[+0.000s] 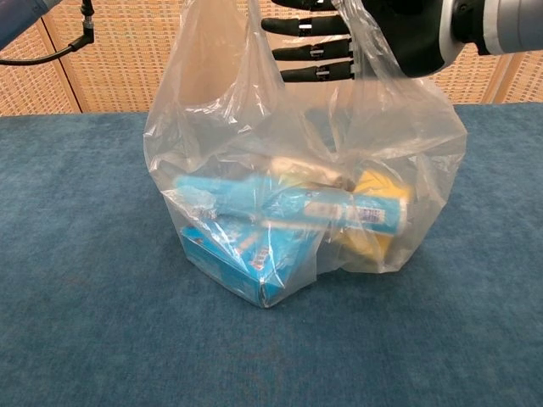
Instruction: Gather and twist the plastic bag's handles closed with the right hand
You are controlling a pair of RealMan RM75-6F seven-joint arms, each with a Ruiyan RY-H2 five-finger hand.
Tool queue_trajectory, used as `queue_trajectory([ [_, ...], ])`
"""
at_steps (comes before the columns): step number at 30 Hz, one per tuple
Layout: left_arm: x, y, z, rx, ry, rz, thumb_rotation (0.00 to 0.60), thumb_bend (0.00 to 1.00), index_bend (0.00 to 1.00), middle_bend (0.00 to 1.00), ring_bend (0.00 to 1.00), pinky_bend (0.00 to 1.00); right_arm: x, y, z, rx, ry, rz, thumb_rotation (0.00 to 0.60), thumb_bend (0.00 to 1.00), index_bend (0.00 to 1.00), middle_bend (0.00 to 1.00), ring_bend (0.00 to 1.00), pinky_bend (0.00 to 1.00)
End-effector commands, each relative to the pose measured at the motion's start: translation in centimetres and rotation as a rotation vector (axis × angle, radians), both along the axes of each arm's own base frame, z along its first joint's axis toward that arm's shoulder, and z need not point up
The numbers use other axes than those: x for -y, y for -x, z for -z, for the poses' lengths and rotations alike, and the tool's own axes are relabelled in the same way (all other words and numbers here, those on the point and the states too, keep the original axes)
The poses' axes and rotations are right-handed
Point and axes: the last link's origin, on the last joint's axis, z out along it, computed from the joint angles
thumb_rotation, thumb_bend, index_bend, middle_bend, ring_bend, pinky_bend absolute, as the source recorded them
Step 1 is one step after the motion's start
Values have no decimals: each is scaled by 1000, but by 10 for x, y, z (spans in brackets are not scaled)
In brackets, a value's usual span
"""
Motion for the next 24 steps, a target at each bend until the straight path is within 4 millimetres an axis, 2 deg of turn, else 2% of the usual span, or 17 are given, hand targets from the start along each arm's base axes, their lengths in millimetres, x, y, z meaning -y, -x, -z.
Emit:
queue_trajectory([
  [1, 1, 0, -1, -6, -4, 3, 600, 380, 220, 63, 69, 214, 0, 0, -1, 3, 1, 4, 600, 660, 339, 355, 178, 200],
  [5, 2, 1, 2, -17, 0, 2, 600, 379, 220, 63, 68, 214, -1, -2, -2, 4, -3, -2, 600, 664, 263, 336, 161, 167],
  [10, 3, 0, 5, -12, 10, 1, 600, 379, 219, 62, 69, 213, -2, -6, -2, 26, -13, -11, 600, 653, 222, 303, 101, 118],
  [15, 3, -2, 4, -9, 4, 4, 600, 380, 219, 63, 68, 213, -2, -8, -4, 22, -12, -40, 600, 540, 136, 250, 24, 69],
  [24, 2, -4, 6, -13, 6, 2, 600, 379, 217, 62, 69, 214, -3, -11, -8, 44, -42, -55, 600, 519, 120, 234, 7, 47],
])
